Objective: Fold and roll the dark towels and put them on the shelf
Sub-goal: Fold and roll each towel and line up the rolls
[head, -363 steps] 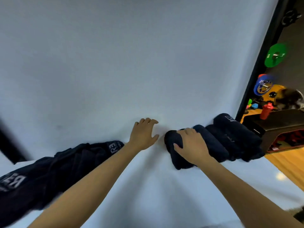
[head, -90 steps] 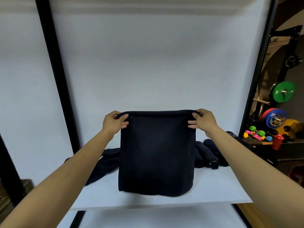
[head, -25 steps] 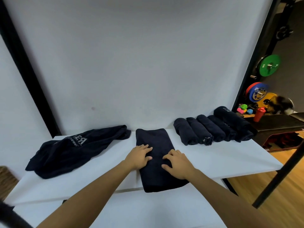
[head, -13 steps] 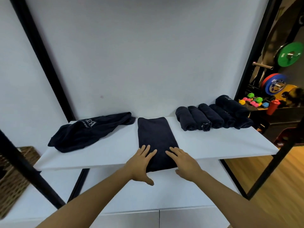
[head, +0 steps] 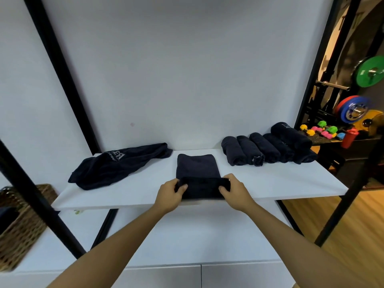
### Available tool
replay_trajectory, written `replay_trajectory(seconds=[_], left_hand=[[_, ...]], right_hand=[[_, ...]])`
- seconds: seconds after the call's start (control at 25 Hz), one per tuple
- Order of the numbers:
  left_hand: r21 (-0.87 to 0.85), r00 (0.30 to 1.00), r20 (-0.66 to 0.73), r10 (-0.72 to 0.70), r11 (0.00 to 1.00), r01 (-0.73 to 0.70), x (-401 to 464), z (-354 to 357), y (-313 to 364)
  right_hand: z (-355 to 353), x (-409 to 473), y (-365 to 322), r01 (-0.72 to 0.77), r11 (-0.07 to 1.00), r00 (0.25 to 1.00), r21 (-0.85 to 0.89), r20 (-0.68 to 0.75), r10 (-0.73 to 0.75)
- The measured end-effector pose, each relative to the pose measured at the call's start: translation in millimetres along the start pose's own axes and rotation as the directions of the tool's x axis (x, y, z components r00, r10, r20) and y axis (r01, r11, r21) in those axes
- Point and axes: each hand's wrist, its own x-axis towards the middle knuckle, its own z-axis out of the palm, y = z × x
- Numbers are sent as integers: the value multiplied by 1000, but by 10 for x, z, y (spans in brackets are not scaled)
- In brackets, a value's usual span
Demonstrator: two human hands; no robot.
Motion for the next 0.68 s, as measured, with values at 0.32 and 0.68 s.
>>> replay_trajectory(seconds=[0.32, 0.68], left_hand=[[-53, 962, -21, -274, 961, 272, 452, 162, -155], [287, 879, 243, 411, 835, -470, 452, -17, -126]], right_hand=[[227, 276, 21, 234, 767, 900, -597, -165, -403], [212, 466, -96, 347, 728, 936, -591, 272, -225]])
